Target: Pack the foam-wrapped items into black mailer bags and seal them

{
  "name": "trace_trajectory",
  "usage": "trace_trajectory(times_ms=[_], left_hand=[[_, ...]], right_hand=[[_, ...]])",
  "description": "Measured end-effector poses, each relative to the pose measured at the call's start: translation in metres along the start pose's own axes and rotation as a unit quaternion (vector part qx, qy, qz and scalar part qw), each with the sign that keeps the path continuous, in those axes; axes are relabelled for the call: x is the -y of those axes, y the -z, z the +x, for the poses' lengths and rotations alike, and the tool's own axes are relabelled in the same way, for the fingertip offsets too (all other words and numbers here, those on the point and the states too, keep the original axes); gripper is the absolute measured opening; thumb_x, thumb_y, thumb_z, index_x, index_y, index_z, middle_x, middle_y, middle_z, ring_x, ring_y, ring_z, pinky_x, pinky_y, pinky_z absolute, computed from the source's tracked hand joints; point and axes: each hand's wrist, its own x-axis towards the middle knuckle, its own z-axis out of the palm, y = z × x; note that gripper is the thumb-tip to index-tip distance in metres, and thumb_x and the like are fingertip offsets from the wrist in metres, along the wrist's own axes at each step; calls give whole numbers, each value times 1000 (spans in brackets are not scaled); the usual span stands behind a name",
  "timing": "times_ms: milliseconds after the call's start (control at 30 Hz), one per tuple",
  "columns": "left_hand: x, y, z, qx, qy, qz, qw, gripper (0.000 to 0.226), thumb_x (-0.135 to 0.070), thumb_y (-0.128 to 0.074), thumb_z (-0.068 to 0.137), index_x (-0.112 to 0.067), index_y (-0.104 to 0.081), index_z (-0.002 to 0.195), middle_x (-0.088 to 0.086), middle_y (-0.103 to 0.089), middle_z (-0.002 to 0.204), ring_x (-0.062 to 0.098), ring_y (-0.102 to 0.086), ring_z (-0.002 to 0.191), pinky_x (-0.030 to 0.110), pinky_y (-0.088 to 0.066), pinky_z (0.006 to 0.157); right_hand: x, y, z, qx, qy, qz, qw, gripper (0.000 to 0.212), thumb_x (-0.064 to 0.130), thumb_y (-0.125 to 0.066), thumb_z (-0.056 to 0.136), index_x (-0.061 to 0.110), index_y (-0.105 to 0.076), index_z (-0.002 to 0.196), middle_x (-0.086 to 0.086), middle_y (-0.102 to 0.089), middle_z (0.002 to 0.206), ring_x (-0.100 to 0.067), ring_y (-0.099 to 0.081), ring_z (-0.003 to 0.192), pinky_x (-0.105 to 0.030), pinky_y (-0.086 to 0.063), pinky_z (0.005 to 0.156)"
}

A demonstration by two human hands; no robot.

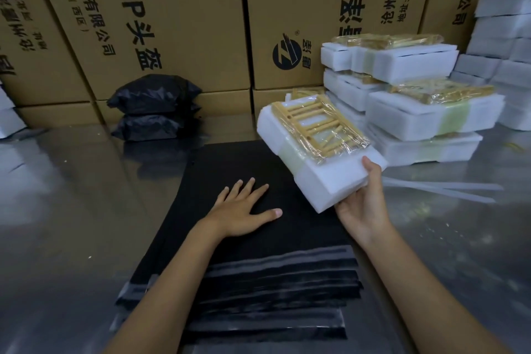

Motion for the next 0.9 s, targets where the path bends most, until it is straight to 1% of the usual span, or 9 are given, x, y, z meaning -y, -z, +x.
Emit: trace_trajectory(times_ms=[200,300,500,600,667,700,767,833,900], left_hand=[[-3,1,29,-48,14,25,998,83,-86,-19,83,-45,-5,155,-8,8,166,16,11,152,42,7,121],[-3,4,48,-62,27,31,997,84,-86,-17,83,-44,-5,155,-6,6,166,18,10,152,43,6,121],[-1,15,80,-86,55,14,995,80,-80,-21,89,-38,-14,157,-2,-2,166,22,1,153,46,0,123],[-5,20,79,-246,18,-86,965,52,-51,-37,102,-22,-47,144,7,-47,149,25,-41,138,43,-32,113],[-7,24,68,-384,-4,-145,912,29,-31,-42,104,-17,-61,121,5,-66,115,21,-61,106,38,-47,88],[-5,26,61,-409,-7,-162,898,23,-27,-44,103,-19,-63,113,1,-66,104,17,-61,95,36,-47,79],[5,29,46,-343,-21,-186,921,13,-30,-51,99,-27,-63,101,-9,-64,95,8,-59,86,34,-48,75],[19,28,27,-207,-48,-168,963,12,-45,-61,89,-36,-63,98,-17,-62,100,5,-55,98,35,-49,89],[29,22,7,-103,-71,-128,984,44,-72,-64,73,-44,-59,106,-24,-52,120,1,-44,116,30,-38,101]], right_hand=[[3,3,0,-20,16,-1,1000,51,47,-55,95,21,-56,139,-2,-71,125,-20,-67,116,-36,-53,95],[8,5,0,-37,26,-1,999,52,48,-55,93,21,-57,138,-3,-70,127,-21,-67,115,-36,-54,94],[16,10,1,-31,50,-20,998,53,46,-55,93,21,-58,140,-3,-69,129,-25,-62,124,-45,-42,112],[16,7,2,-32,52,-35,998,50,44,-55,94,21,-59,138,-2,-71,125,-24,-64,121,-44,-45,109],[15,4,4,-29,49,-56,997,45,43,-56,94,23,-60,134,0,-72,122,-21,-66,118,-42,-48,105],[14,4,5,-24,44,-70,996,43,43,-56,94,25,-61,132,1,-73,121,-20,-67,116,-41,-49,103],[13,3,9,-16,35,-93,995,40,45,-56,94,27,-63,129,3,-74,120,-17,-68,114,-39,-50,101],[14,2,12,-20,30,-107,994,39,46,-56,94,28,-64,128,3,-74,119,-17,-69,112,-39,-51,99],[14,2,12,-35,27,-107,993,40,46,-57,93,28,-64,128,3,-74,118,-17,-71,109,-40,-52,99]])
